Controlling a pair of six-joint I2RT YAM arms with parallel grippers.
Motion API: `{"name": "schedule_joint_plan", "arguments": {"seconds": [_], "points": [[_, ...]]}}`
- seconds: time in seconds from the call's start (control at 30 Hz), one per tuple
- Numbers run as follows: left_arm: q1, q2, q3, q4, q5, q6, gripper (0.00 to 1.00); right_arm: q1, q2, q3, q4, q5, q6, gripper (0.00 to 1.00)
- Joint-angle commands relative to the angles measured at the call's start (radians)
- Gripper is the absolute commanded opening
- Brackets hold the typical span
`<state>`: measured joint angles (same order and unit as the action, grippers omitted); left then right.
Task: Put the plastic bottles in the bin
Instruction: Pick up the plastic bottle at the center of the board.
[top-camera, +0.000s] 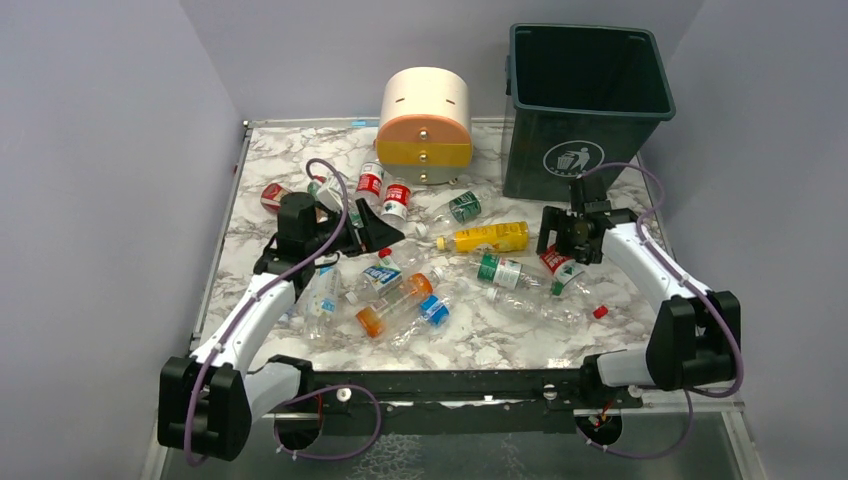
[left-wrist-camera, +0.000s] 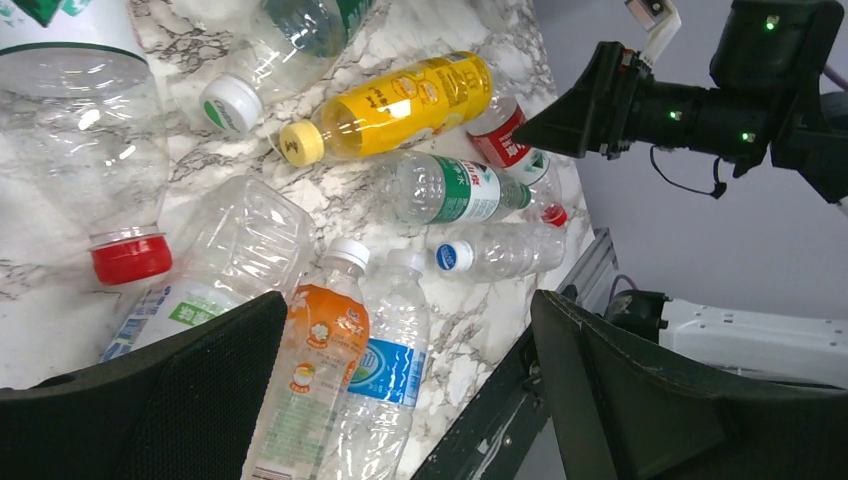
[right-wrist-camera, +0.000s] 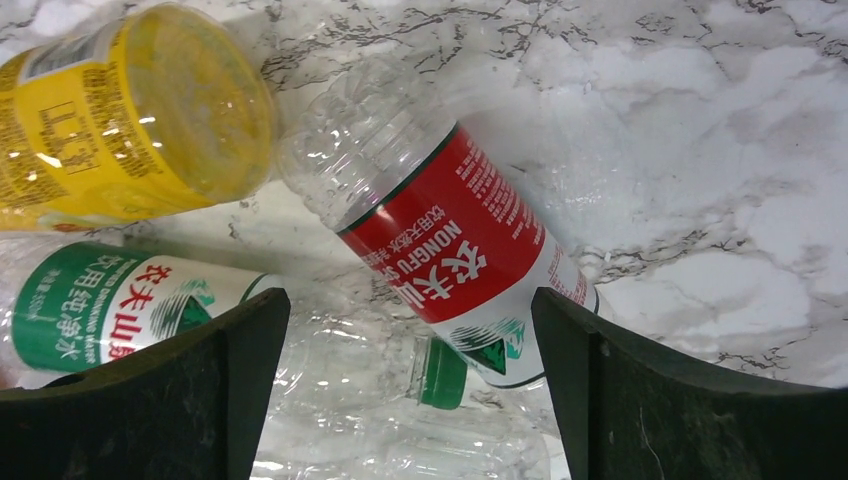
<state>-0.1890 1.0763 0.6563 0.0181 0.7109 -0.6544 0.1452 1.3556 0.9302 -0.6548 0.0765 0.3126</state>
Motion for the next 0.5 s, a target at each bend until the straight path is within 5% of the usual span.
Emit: {"name": "schedule_joint_plan", "arguments": {"seconds": [0.0, 0.47], "points": [[-0.065, -0.031, 0.054, -0.02, -0.091, 0.053, 0.99, 0.01, 0.05, 0.007, 0.008, 0.056, -0.001, 0.94], [-0.135, -0.051, 0.103, -0.034, -0.162, 0.057, 0.99, 0.011, 0.168, 0.016, 0.049, 0.075, 0.009, 0.81]]}}
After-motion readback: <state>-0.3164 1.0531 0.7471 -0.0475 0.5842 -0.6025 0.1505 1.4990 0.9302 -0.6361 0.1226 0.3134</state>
